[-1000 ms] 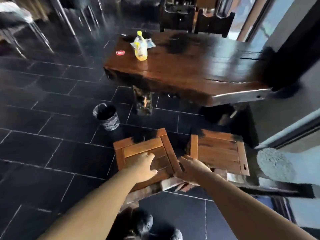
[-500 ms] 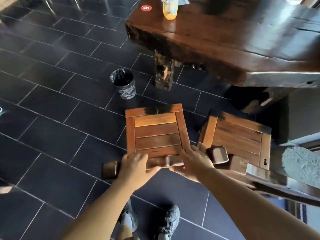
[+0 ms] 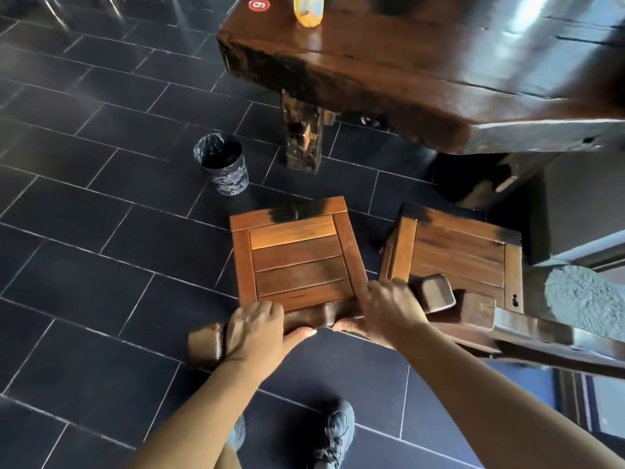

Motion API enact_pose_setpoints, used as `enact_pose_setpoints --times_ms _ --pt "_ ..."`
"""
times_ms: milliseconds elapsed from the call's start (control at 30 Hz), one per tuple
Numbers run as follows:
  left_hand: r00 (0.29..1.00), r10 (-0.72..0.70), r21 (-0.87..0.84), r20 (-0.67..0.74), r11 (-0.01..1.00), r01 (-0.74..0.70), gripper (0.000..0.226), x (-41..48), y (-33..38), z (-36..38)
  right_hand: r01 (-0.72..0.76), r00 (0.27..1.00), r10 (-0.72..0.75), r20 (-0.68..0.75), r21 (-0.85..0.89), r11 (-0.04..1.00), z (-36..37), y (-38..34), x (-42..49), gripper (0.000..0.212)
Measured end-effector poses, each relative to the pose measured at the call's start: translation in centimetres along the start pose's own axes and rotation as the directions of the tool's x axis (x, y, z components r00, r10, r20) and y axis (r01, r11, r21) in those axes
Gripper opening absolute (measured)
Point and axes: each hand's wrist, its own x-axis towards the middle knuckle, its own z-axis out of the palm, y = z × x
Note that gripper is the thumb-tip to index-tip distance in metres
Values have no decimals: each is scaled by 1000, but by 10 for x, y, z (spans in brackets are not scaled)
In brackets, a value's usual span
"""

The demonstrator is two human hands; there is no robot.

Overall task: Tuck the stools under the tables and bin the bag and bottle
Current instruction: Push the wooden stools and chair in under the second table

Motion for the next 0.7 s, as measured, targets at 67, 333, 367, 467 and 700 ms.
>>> enact_pose_setpoints --times_ms 67,333,367,467,700 --pt "1000 5 -6 -26 1000 -5 73 -1 0 0 -10 1000 10 5 7 1000 -1 -1 -1 89" --pt "994 77 19 -72 997 -75 72 3 -12 2 -66 997 64 47 42 997 -11 -12 -8 81" --pt "994 86 26 -66 996 -85 73 5 -13 2 -80 996 77 46 52 995 -11 -14 -8 81" --pt "991 115 33 -64 993 -113 74 12 -20 3 -116 992 113 56 57 992 -13 -17 -9 81" --pt "971 240 42 -14 970 -239 79 44 -29 0 -245 968 233 93 144 959 -11 -17 -8 71"
